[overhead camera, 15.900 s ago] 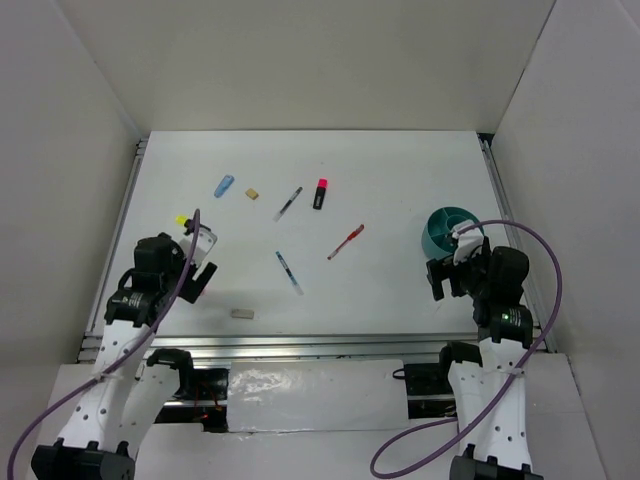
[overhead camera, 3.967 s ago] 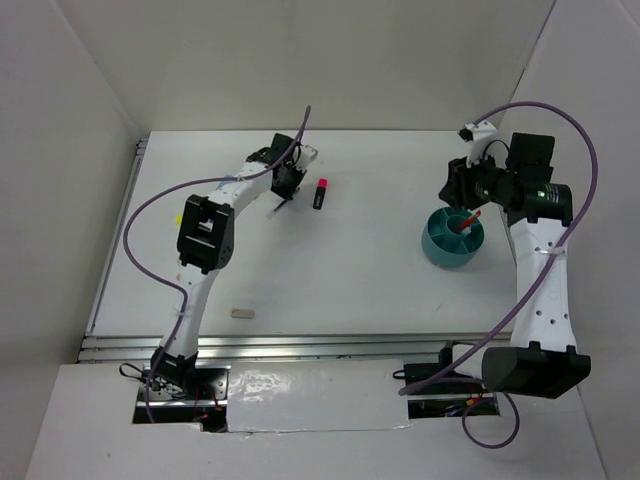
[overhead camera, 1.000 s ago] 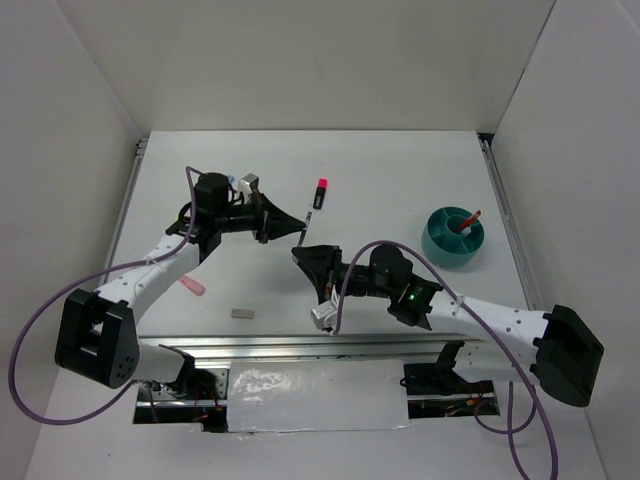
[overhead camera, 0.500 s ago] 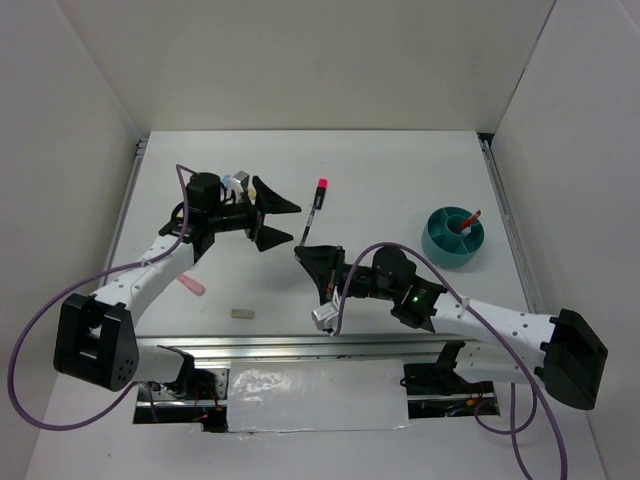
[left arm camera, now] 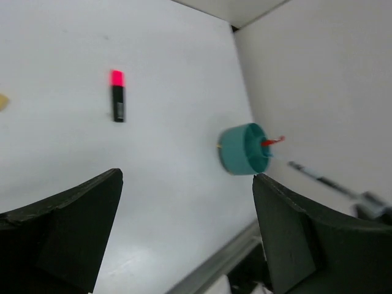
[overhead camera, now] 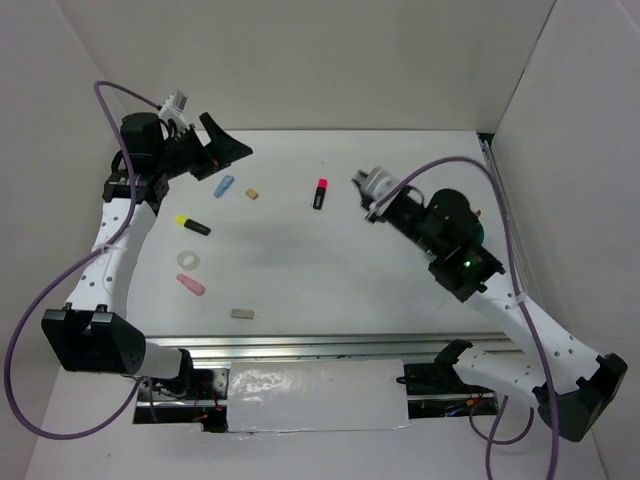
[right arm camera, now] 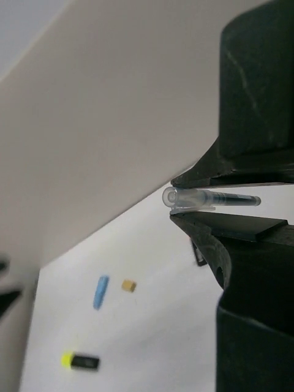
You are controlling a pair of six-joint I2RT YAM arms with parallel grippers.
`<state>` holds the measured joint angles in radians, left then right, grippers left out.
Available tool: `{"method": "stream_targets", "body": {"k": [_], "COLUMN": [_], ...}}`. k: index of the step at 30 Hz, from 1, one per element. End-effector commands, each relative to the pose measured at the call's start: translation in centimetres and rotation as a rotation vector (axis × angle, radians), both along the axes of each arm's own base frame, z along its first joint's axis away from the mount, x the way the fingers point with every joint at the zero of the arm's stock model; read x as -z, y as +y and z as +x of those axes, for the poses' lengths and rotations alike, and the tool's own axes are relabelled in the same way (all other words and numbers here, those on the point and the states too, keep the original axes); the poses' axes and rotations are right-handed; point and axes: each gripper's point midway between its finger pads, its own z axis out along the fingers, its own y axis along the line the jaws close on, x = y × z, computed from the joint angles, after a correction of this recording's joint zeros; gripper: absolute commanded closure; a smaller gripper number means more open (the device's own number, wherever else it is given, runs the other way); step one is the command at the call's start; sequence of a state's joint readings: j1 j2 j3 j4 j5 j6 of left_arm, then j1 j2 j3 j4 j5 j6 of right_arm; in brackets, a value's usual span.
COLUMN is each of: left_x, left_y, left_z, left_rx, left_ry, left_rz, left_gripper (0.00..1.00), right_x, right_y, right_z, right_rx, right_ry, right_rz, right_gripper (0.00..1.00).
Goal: Sort the stationery into containers
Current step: Place the pen in the storage box.
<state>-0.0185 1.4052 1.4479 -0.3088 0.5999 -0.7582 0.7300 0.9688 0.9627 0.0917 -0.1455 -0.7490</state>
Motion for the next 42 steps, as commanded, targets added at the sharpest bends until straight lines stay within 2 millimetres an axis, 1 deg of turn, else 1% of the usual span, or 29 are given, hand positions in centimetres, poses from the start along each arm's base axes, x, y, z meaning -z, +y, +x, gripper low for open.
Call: {"method": "stream_targets", "body": {"k": [1,2,4,5,6,7,8,11,12,13,15,18,20,21,22,23,26,27,30,31,33,34,37,40,41,42], "left_x": [3.1,3.3,3.9,4.0,4.3,4.3,4.4,4.5,4.4,4.7,4.4,4.6,4.8,4.9,4.6,5.1,4.9,4.9,5.0,5.4,5.4,5.6,5.7,6.2,6.1,6.3], "left_y": [2.5,2.7,3.0,3.2,3.7,3.3,3.5,3.7,3.5,3.6,3.4,2.7,2.4,1.8,1.6,1.3,1.4,1.3,1.5,1.5,1.2,1.3,1.0,0.6,0.6,0.5], "left_z": [0.2,0.1,0.3,0.1,0.2,0.0,0.0,-0.3,-0.4,-0.5,-0.7,-0.8,-0.7,-0.8,-0.7,-0.4,0.0,0.1,0.4,0.5,0.6,0.6,0.6,0.7,0.8,0.9], "left_rx": [-0.070,-0.072,-0.100,-0.089,-0.117,-0.107,-0.105,-0.120,-0.118,-0.116,-0.111,-0.088,-0.080,-0.063,-0.065,-0.053,-0.076,-0.078,-0.088,-0.084,-0.074,-0.072,-0.059,-0.042,-0.044,-0.040], "left_ry": [-0.033,-0.039,-0.034,-0.046,-0.044,-0.052,-0.066,-0.093,-0.103,-0.102,-0.120,-0.138,-0.135,-0.130,-0.130,-0.116,-0.124,-0.134,-0.133,-0.122,-0.119,-0.112,-0.117,-0.108,-0.110,-0.103], "left_rz": [0.266,0.322,0.409,0.470,0.521,0.552,0.597,0.676,0.689,0.707,0.717,0.726,0.734,0.732,0.728,0.731,0.757,0.762,0.775,0.780,0.775,0.775,0.767,0.762,0.760,0.760], "left_gripper": [0.01,0.01,0.01,0.01,0.01,0.01,0.01,0.01,0.01,0.01,0.01,0.01,0.01,0.01,0.01,0.01,0.01,0.01,0.01,0.01,0.01,0.01,0.01,0.01,0.01,0.01], "right_x": [-0.6,-0.9,-0.9,-0.9,-1.0,-0.9,-1.0,-1.0,-1.0,-1.1,-1.0,-1.0,-1.0,-0.7,-0.6,-0.3,-0.5,-0.7,-0.9,-0.8,-0.5,-0.3,-0.1,0.0,-0.2,0.0], "right_y": [-4.6,-6.7,-8.3,-10.1,-10.8,-11.6,-13.4,-15.3,-16.7,-17.3,-18.7,-21.3,-22.3,-23.4,-23.7,-23.9,-24.8,-25.5,-26.8,-27.8,-28.6,-29.5,-30.3,-31.7,-32.3,-32.5], "right_z": [1.3,2.2,2.7,3.3,3.5,3.7,4.3,4.7,5.1,5.2,5.6,6.2,6.4,6.8,6.9,7.0,7.2,7.3,7.2,7.2,7.1,7.1,6.9,6.8,6.8,6.8], "right_rx": [0.146,0.197,0.240,0.284,0.303,0.325,0.374,0.415,0.444,0.462,0.497,0.564,0.589,0.620,0.625,0.630,0.650,0.666,0.686,0.712,0.727,0.748,0.762,0.788,0.795,0.796], "right_ry": [0.335,0.351,0.404,0.421,0.446,0.461,0.460,0.494,0.495,0.503,0.505,0.497,0.503,0.515,0.528,0.541,0.550,0.534,0.504,0.500,0.502,0.501,0.500,0.490,0.485,0.494], "right_rz": [0.273,0.302,0.358,0.378,0.410,0.425,0.449,0.499,0.518,0.533,0.543,0.563,0.577,0.589,0.587,0.577,0.555,0.556,0.563,0.572,0.582,0.589,0.586,0.592,0.597,0.600], "right_gripper": [1.00,1.00,1.00,1.00,1.00,1.00,1.00,1.00,1.00,1.00,1.00,1.00,1.00,1.00,1.00,1.00,1.00,1.00,1.00,1.00,1.00,1.00,1.00,1.00,1.00,1.00]}}
